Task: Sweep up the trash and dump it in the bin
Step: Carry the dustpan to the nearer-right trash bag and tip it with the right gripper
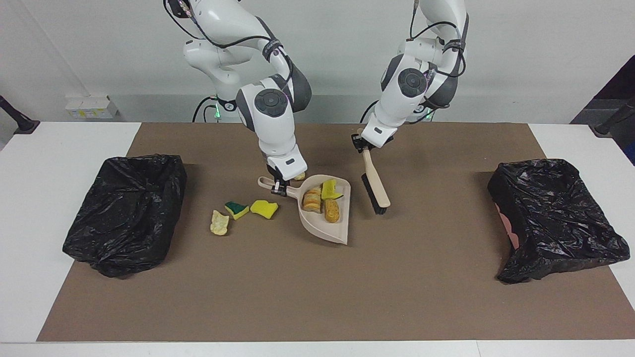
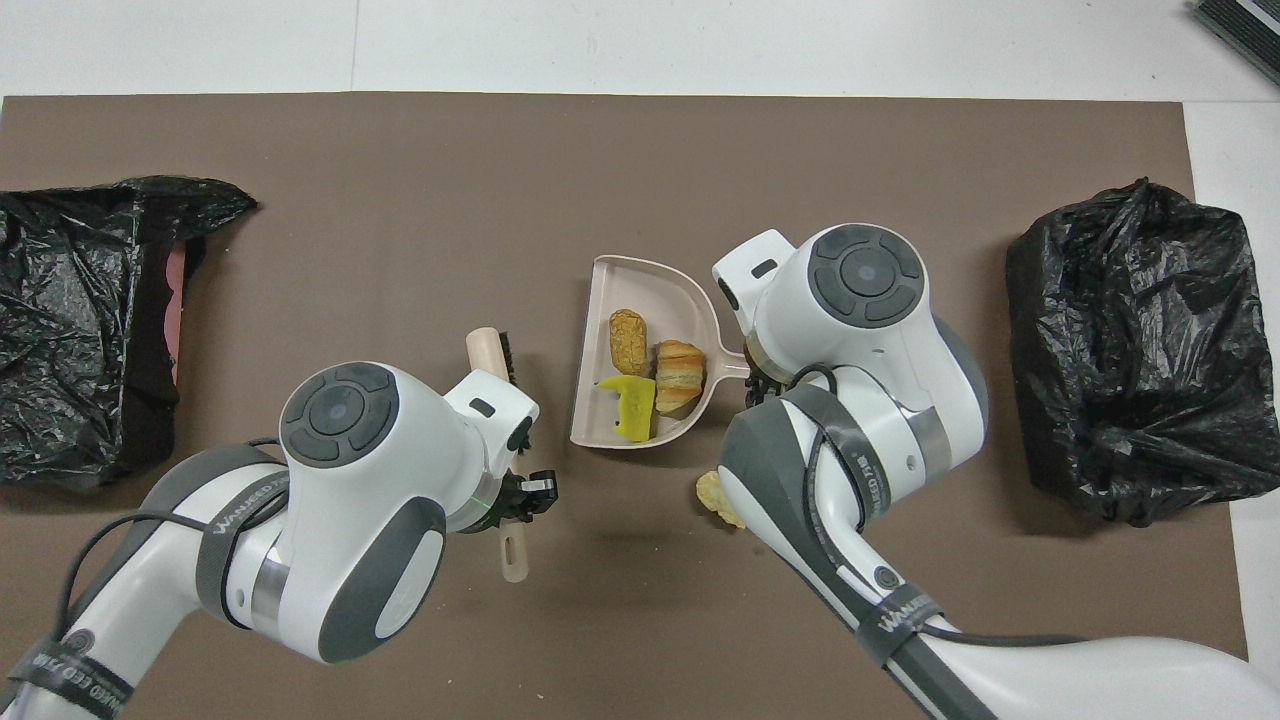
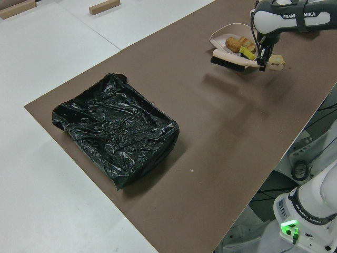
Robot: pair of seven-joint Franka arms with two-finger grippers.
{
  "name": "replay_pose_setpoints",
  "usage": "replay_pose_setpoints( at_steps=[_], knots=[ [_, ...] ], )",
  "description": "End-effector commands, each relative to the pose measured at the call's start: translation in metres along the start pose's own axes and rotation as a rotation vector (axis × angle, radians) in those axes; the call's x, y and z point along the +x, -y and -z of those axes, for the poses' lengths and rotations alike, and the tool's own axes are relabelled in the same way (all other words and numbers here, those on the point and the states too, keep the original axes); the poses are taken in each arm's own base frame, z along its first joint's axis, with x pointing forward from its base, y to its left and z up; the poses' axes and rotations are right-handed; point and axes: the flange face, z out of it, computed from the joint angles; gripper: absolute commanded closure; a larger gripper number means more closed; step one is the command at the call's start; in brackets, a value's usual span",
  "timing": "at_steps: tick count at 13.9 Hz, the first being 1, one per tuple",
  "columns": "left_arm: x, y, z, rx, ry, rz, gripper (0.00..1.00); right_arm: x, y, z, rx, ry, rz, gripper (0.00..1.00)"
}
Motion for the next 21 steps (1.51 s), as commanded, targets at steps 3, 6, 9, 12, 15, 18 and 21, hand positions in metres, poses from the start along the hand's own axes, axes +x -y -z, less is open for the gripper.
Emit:
replay_pose_setpoints(
  at_steps=[3, 6, 9, 12, 15, 18, 21],
  knots=[
    [-0.037, 0.0, 0.001, 0.092, -0.01, -0.074, 1.0, -0.055, -0.034, 0.051, 0.07, -0.028, 0.018, 1.0],
    [-0.078, -0.017, -0.031, 0.149, -0.006, -0.071, 1.0, -0.114, -0.059, 0.077, 0.117, -0.023, 0.031, 1.0],
    [-0.109, -0.031, -0.048, 0.18, -0.034, -0.057, 1.0, -0.184, -0.072, 0.101, 0.133, -0.019, -0.047, 1.0],
    [-0.149, -0.051, -0.083, 0.206, -0.068, -0.162, 1.0, -0.27, -0.084, 0.113, 0.148, -0.02, -0.181, 1.0],
    [-0.163, -0.065, -0.11, 0.157, -0.065, -0.245, 1.0, -0.348, -0.09, 0.119, 0.13, -0.018, -0.165, 1.0],
    [-0.161, -0.066, -0.114, 0.156, -0.046, -0.338, 1.0, -0.421, -0.089, 0.119, 0.124, 0.012, -0.177, 1.0],
    [-0.164, -0.065, -0.117, 0.165, -0.037, -0.333, 1.0, -0.482, -0.093, 0.144, 0.062, 0.087, -0.211, 1.0]
  ],
)
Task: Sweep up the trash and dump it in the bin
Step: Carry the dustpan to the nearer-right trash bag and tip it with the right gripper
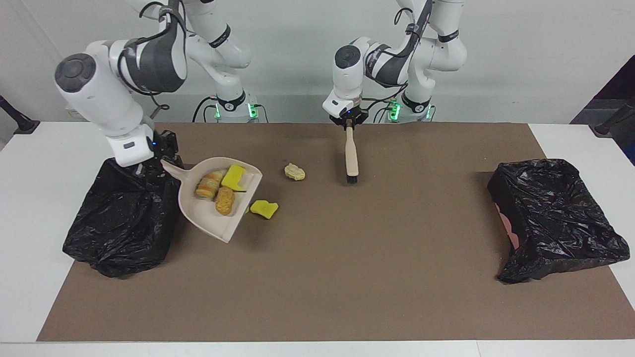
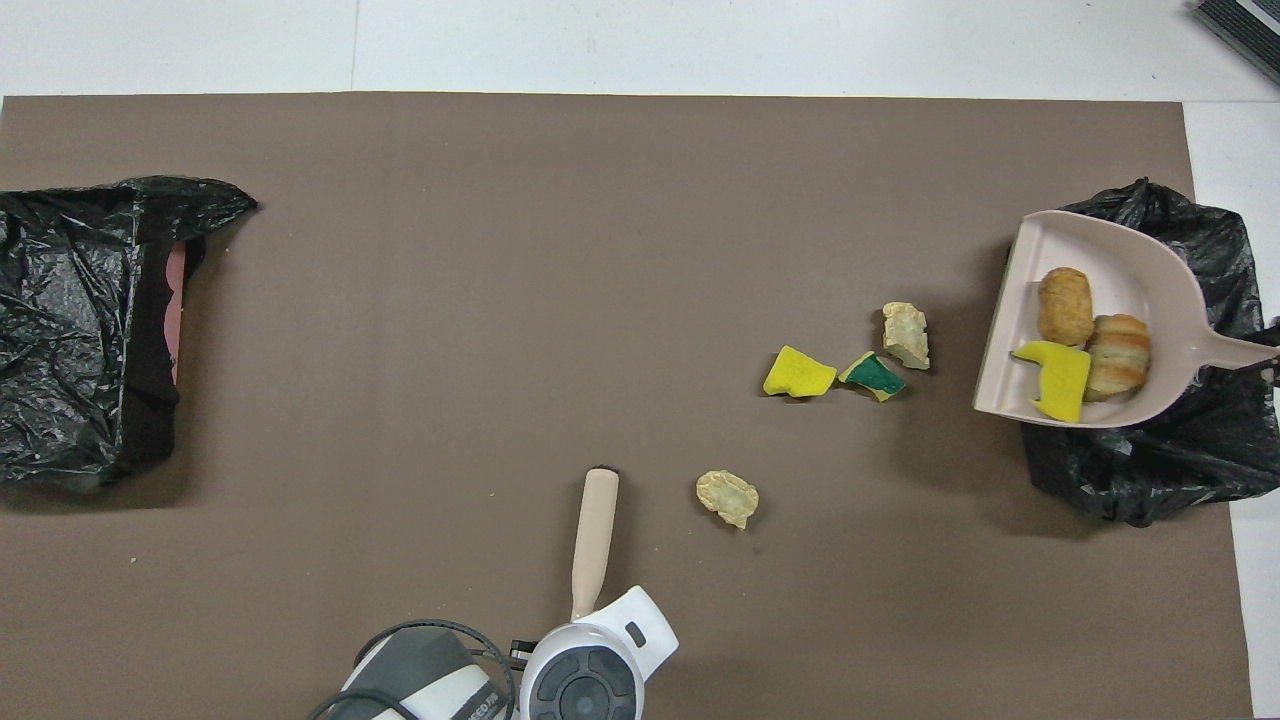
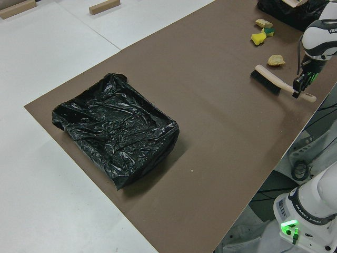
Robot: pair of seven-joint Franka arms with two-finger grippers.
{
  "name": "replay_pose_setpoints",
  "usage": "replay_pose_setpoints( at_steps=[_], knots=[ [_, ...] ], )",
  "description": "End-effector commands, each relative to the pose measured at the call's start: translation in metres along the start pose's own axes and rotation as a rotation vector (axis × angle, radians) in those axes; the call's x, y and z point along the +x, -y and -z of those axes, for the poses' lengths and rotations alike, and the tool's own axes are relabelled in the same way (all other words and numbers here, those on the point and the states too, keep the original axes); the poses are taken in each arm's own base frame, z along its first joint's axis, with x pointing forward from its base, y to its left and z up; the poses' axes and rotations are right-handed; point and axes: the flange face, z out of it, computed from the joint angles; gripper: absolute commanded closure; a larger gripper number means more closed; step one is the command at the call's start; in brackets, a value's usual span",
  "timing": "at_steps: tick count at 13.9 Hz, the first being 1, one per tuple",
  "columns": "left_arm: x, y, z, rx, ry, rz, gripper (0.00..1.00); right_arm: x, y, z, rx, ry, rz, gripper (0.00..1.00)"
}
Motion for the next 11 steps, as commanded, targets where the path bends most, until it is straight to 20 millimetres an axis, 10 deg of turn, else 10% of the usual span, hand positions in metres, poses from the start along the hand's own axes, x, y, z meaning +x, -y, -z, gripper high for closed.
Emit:
replay_pose_setpoints(
  at_steps=[1, 4, 11],
  knots=[
    [-0.004, 0.001, -0.003, -0.01, -0.001, 0.004, 1.0, -0.033, -0.008, 0.023, -0.056, 0.076, 0.011, 1.0],
    [-0.014, -0.006, -0.009, 0.0, 0.002, 0.038, 1.0, -0.065, -0.013, 0.029, -0.104, 0.166, -0.018, 1.0],
    [-0.019, -0.018, -0.025, 0.003, 0.029, 0.087, 0.87, -0.067, -0.016, 0.03, -0.196, 0.358, -0.2, 1.0]
  ],
)
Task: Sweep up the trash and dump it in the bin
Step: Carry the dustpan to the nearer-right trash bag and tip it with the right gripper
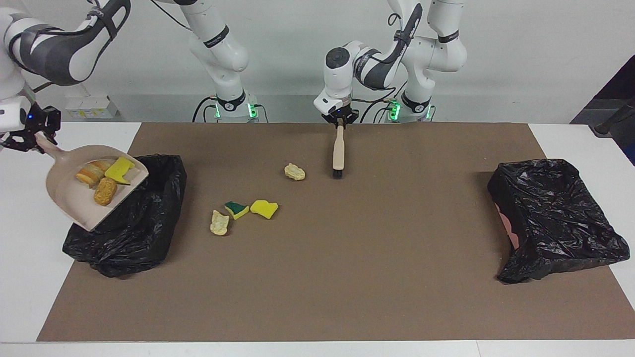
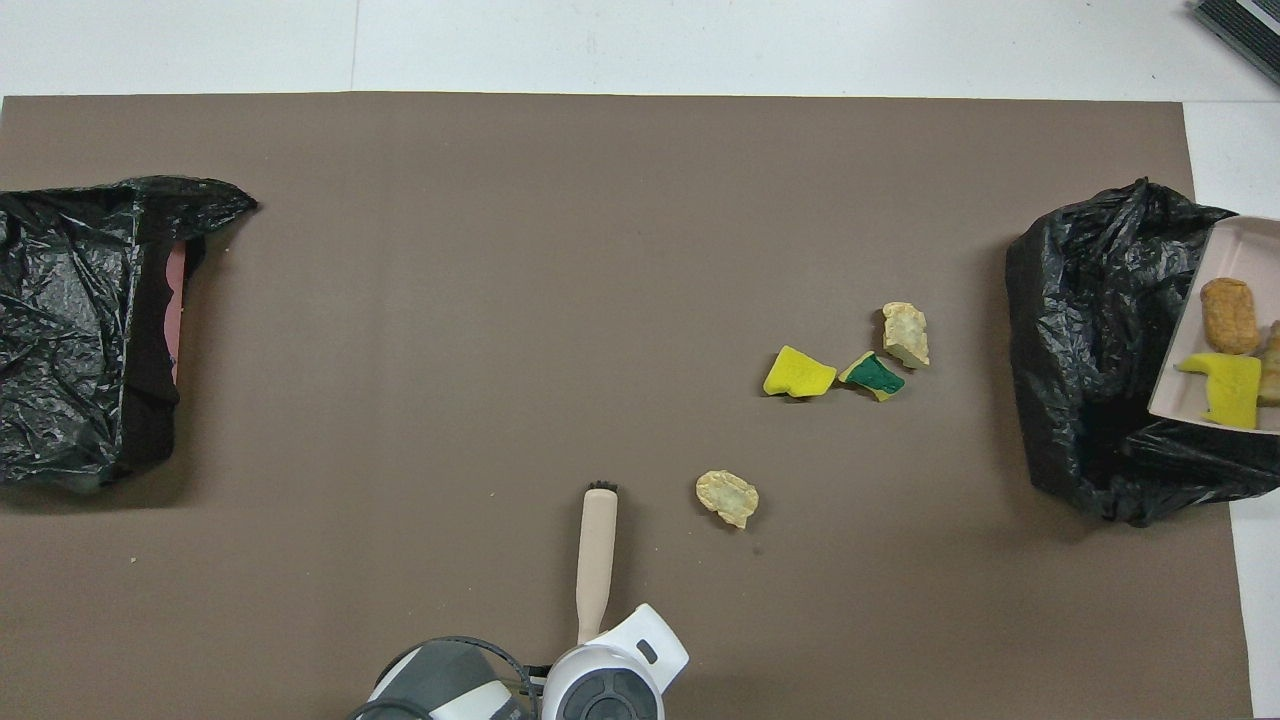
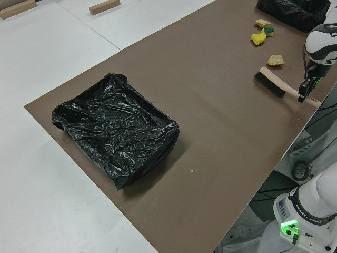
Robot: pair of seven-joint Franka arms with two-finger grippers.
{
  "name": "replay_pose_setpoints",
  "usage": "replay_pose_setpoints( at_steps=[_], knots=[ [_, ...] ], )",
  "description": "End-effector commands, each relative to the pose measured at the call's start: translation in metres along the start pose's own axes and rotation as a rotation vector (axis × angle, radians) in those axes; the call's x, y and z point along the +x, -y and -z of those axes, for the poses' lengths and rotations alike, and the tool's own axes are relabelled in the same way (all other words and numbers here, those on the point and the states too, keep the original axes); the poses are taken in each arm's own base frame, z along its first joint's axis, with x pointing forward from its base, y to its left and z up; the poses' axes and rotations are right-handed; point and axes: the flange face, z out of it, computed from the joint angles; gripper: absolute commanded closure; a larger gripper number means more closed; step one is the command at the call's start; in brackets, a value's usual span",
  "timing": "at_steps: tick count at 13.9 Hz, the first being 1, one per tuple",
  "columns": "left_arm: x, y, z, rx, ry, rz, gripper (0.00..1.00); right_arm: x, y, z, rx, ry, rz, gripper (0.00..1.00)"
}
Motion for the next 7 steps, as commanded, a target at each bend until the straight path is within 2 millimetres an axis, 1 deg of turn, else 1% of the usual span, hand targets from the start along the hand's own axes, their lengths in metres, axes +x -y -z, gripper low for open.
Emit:
replay_pose_setpoints(
  at_steps=[1, 2, 3, 4, 5, 6, 7],
  knots=[
    [-0.002, 0.0, -0.007, -0.008, 0.004, 0.012, 0.8, 0.003, 0.004, 0.002, -0.004, 0.046, -0.104, 1.0],
    [-0.002, 0.0, -0.008, -0.006, 0.01, 0.008, 0.69, 0.008, 0.007, 0.003, 0.014, 0.063, -0.093, 1.0],
    [0.0, 0.0, -0.009, -0.006, 0.018, 0.009, 0.64, 0.014, 0.011, 0.005, 0.029, 0.1, -0.084, 1.0],
    [0.001, 0.0, -0.008, -0.006, 0.022, 0.01, 0.58, 0.014, 0.011, 0.008, 0.025, 0.134, -0.076, 1.0],
    [0.001, 0.0, -0.008, -0.006, 0.022, 0.009, 0.55, 0.014, 0.01, 0.011, 0.009, 0.165, -0.069, 1.0],
    [0.002, 0.0, -0.007, -0.007, 0.024, 0.012, 0.52, 0.023, 0.011, 0.016, -0.013, 0.21, -0.044, 1.0],
    [0.005, -0.001, -0.006, -0.007, 0.035, 0.014, 0.5, 0.038, 0.012, 0.025, -0.042, 0.268, -0.006, 1.0]
  ],
)
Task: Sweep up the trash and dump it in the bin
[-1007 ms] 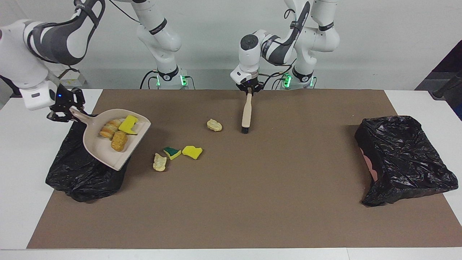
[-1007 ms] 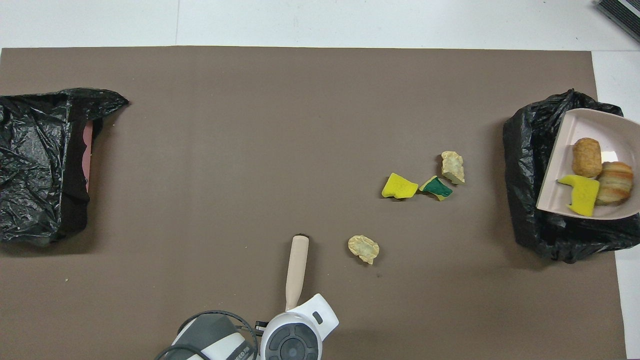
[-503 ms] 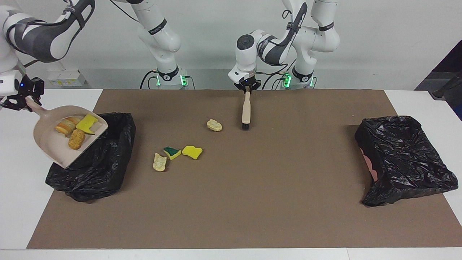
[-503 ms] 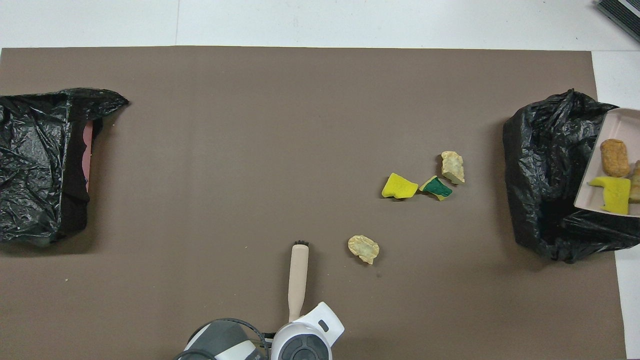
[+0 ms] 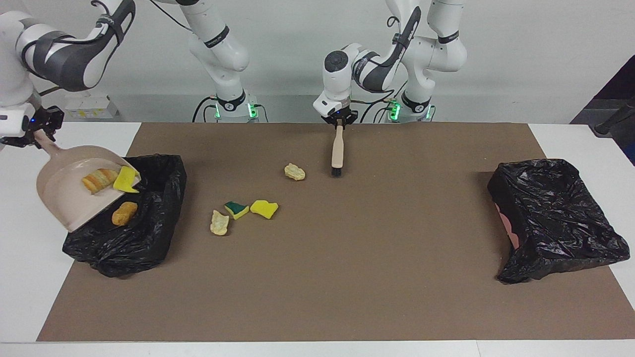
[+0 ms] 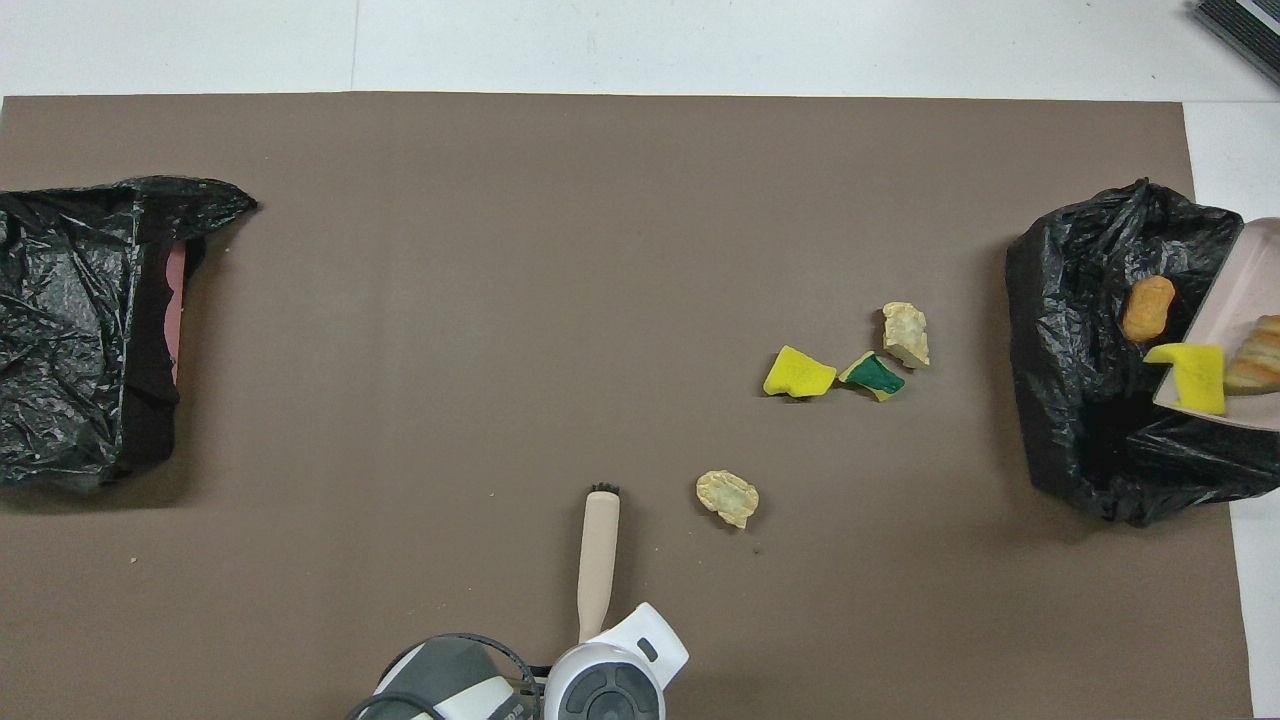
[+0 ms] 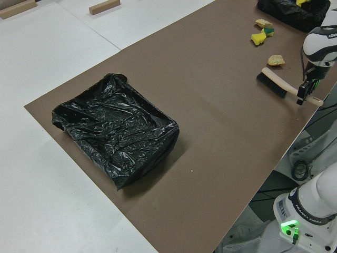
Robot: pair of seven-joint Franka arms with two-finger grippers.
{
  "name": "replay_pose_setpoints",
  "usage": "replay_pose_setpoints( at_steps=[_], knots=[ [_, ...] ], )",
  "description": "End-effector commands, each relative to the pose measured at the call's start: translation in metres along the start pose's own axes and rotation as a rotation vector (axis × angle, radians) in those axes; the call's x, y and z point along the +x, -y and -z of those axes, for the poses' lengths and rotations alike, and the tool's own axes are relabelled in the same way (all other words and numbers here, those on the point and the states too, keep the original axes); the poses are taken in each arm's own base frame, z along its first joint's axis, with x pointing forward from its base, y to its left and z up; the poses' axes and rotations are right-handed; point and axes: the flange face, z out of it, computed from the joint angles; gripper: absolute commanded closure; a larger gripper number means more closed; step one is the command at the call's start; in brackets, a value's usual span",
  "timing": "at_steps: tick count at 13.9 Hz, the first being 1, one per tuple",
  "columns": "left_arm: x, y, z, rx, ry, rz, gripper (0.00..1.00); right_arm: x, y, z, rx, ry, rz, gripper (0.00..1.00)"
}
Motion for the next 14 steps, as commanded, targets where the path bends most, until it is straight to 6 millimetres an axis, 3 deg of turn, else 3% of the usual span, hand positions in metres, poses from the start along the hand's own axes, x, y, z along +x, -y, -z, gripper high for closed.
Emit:
replay_pose_setpoints(
  at_steps=[1, 3, 5, 7, 8, 10, 11, 14],
  knots=[
    [0.005, -0.002, 0.005, -0.015, 0.017, 0.014, 0.42, 0.019, 0.008, 0.024, -0.055, 0.131, 0.039, 1.0],
    [0.009, -0.005, 0.013, -0.028, 0.01, 0.012, 0.0, 0.03, 0.009, 0.04, -0.104, 0.193, 0.067, 1.0],
    [0.019, -0.003, 0.03, -0.053, -0.009, 0.015, 0.0, 0.029, 0.01, 0.051, -0.144, 0.25, 0.084, 1.0],
    [0.043, 0.014, 0.058, -0.084, -0.014, 0.043, 0.0, 0.022, 0.013, 0.061, -0.16, 0.247, 0.079, 1.0],
    [0.059, 0.032, 0.074, -0.097, -0.012, 0.054, 0.0, 0.018, 0.016, 0.069, -0.167, 0.237, 0.078, 1.0],
    [0.098, 0.089, 0.102, -0.107, -0.051, 0.069, 0.0, 0.028, 0.027, 0.084, -0.166, 0.16, 0.092, 1.0],
    [0.113, 0.123, 0.119, -0.093, -0.101, 0.063, 0.0, 0.03, 0.032, 0.085, -0.137, 0.082, 0.081, 1.0],
    [0.144, 0.193, 0.151, -0.031, -0.198, 0.02, 0.0, 0.045, 0.041, 0.081, -0.049, -0.097, 0.042, 1.0]
  ],
)
